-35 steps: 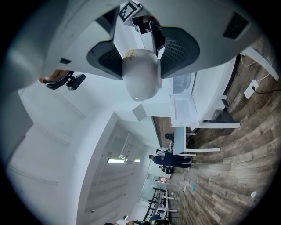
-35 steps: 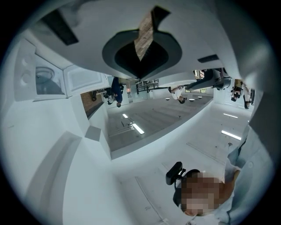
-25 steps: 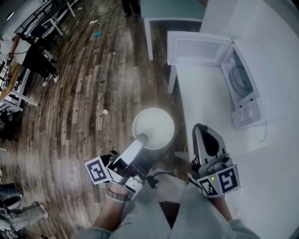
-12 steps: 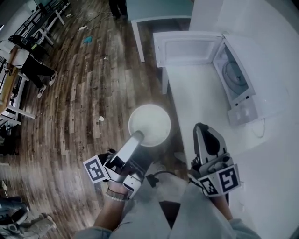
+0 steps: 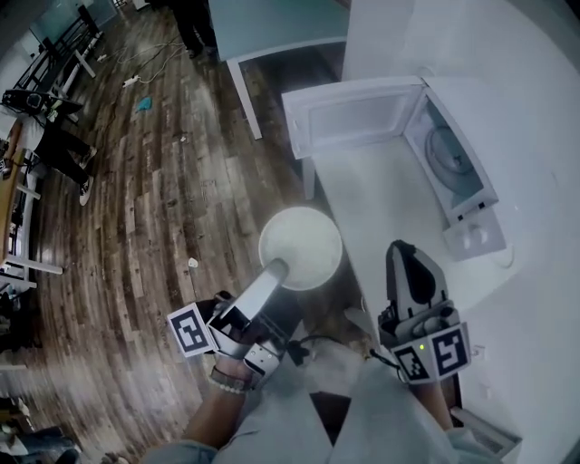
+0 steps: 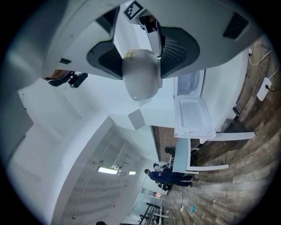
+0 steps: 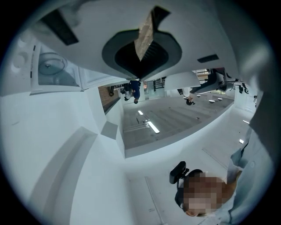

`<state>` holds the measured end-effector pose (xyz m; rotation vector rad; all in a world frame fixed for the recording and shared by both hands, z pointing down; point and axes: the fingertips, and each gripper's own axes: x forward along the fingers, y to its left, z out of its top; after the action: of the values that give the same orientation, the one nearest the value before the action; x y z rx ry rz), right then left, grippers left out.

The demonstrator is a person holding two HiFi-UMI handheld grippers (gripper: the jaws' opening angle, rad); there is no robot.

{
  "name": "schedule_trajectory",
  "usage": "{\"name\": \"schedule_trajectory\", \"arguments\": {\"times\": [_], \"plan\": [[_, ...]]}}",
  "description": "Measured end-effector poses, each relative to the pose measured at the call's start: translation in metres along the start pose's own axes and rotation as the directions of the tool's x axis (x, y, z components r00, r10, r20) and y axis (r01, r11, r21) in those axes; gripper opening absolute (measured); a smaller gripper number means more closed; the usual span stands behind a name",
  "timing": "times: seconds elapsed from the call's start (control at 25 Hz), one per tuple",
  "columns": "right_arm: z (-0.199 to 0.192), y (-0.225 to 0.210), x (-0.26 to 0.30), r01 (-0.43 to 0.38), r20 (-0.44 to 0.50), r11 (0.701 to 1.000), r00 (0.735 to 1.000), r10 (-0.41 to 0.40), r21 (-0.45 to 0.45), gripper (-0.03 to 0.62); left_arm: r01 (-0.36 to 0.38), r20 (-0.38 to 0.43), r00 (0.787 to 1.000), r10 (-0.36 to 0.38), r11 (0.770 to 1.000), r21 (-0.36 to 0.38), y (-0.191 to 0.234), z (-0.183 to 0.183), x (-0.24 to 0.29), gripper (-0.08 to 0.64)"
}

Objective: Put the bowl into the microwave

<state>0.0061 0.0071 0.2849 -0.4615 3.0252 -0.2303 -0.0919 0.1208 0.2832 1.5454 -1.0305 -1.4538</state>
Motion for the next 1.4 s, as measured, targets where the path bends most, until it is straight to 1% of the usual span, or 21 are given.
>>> {"name": "schedule_trajectory", "arguments": {"times": [0.16, 0.24, 0.32, 0.4, 0.6, 0.76, 0.84, 1.0, 1.16, 1.28, 1.4], "plan": [[0.001, 0.005, 0.032, 0.055, -0.003, 0.998, 0.998, -0.055, -0.004, 0.003, -0.024, -0.079, 0.997, 0.023, 1.000, -0.010, 0.009, 0.032, 0.013, 0.255], [-0.001, 0.005, 0.046, 0.092, -0.006, 0.996, 0.996, -0.092, 0.000, 0.003, -0.031, -0.113, 0.993, 0.028, 0.999, -0.029, 0.013, 0.048, 0.019, 0.255], [-0.004, 0.004, 0.058, 0.134, -0.009, 0.991, 0.991, -0.134, 0.003, 0.003, -0.035, -0.152, 0.988, 0.026, 0.998, -0.051, 0.016, 0.063, 0.025, 0.255], [-0.005, 0.006, 0.071, 0.170, -0.007, 0.985, 0.985, -0.170, 0.004, 0.003, -0.039, -0.193, 0.981, 0.027, 0.998, -0.058, 0.019, 0.077, 0.031, 0.255], [-0.007, 0.008, 0.096, 0.246, -0.003, 0.969, 0.969, -0.246, -0.003, 0.003, -0.043, -0.295, 0.955, 0.024, 0.997, -0.057, 0.027, 0.103, 0.046, 0.255], [-0.008, 0.008, 0.106, 0.316, 0.006, 0.949, 0.949, -0.316, -0.011, 0.003, -0.050, -0.375, 0.927, 0.014, 0.995, -0.089, 0.038, 0.110, 0.056, 0.255], [-0.009, 0.006, 0.102, 0.367, 0.006, 0.930, 0.930, -0.367, -0.018, 0.003, -0.060, -0.418, 0.908, 0.004, 0.991, -0.120, 0.046, 0.108, 0.063, 0.255], [-0.010, -0.005, 0.079, 0.474, 0.005, 0.880, 0.881, -0.474, -0.023, 0.003, -0.078, -0.504, 0.863, -0.017, 0.983, -0.167, 0.057, 0.092, 0.082, 0.255], [-0.010, -0.020, 0.047, 0.564, 0.009, 0.826, 0.826, -0.564, -0.013, 0.003, -0.085, -0.552, 0.832, -0.050, 0.972, -0.218, 0.063, 0.068, 0.101, 0.255], [-0.009, -0.032, 0.025, 0.610, 0.017, 0.793, 0.793, -0.609, -0.008, 0.003, -0.086, -0.589, 0.805, -0.075, 0.967, -0.242, 0.066, 0.045, 0.116, 0.255], [-0.007, -0.044, 0.009, 0.634, 0.027, 0.774, 0.773, -0.633, -0.007, 0.003, -0.095, -0.617, 0.783, -0.083, 0.964, -0.250, 0.071, 0.023, 0.127, 0.255]]}}
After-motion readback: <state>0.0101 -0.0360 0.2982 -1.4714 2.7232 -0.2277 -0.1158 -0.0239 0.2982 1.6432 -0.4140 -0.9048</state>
